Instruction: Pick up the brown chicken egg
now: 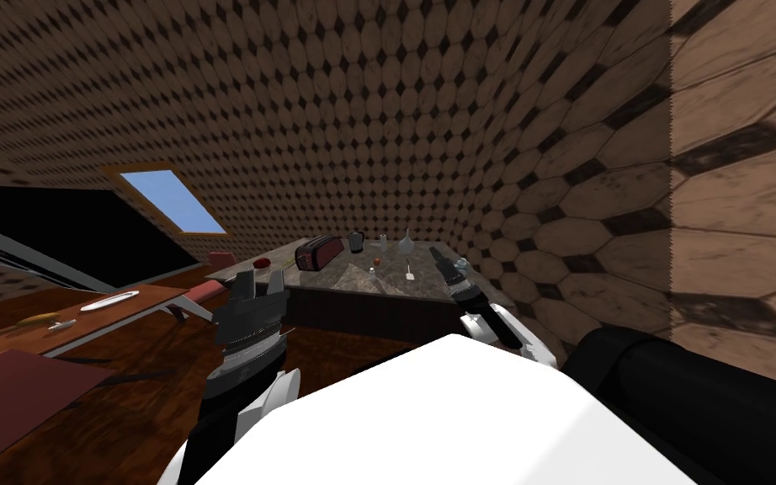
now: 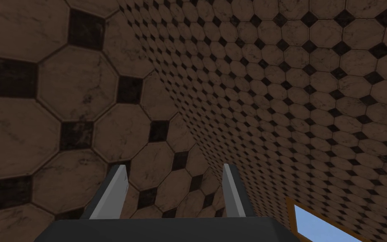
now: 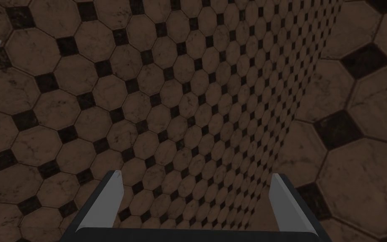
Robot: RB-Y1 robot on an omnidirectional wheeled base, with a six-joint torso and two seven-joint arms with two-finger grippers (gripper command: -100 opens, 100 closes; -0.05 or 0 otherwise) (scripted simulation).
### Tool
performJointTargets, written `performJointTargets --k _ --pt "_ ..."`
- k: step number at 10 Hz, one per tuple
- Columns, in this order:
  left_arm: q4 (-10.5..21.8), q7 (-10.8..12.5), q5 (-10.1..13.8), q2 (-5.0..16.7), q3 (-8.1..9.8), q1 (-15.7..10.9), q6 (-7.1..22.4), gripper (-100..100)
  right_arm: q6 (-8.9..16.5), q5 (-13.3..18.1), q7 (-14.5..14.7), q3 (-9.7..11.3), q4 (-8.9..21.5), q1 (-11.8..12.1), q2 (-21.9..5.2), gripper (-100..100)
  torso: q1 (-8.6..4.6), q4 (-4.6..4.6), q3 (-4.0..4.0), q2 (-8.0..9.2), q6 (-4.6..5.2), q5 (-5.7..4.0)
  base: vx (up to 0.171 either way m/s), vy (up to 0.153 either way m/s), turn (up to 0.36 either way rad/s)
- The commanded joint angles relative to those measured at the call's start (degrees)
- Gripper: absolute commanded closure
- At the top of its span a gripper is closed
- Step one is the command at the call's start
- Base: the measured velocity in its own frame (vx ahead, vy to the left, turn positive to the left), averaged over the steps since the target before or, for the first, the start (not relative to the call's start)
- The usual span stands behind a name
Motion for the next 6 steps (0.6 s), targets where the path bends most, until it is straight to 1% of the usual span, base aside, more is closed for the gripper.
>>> performJointTargets --k 1,2,3,4,5,6 --pt "0.0 0.0 0.0 0.0 0.0 0.0 0.0 0 0.46 0.45 1.27 -0.09 0.55 -0.14 -1.68 -100 0.0 0.0 0.0 0.0 0.0 0.0 -0.025 -0.044 0.048" --pt "0.0 0.0 0.0 0.0 0.0 0.0 0.0 0 0.92 1.33 3.47 -0.45 1.61 0.36 -3.97 -100 0.05 -0.01 -0.03 -0.05 0.0 0.01 -0.019 -0.039 0.108" --pt "0.0 0.0 0.0 0.0 0.0 0.0 0.0 0 0.92 1.33 3.47 -0.45 1.61 0.36 -4.32 -100 0.06 -0.02 -0.05 -0.09 -0.01 0.01 -0.016 -0.032 0.048" --pt "0.0 0.0 0.0 0.0 0.0 0.01 0.0 0 1.36 2.29 5.78 -0.84 2.81 0.91 -6.59 -100 0.1 -0.02 -0.06 -0.11 0.01 0.02 -0.022 -0.034 0.096" --pt "0.0 0.0 0.0 0.0 0.0 0.0 0.0 0 1.36 2.29 5.78 -0.84 2.81 0.91 -7.02 -100 0.09 -0.02 -0.06 -0.1 -0.01 0.02 -0.017 -0.032 0.056" --pt "0.0 0.0 0.0 0.0 0.0 0.01 0.0 0 1.78 3.33 8.18 -1.25 4.15 1.52 -9.39 -100 0.1 -0.02 -0.06 -0.11 0.01 0.02 -0.016 -0.032 0.127"
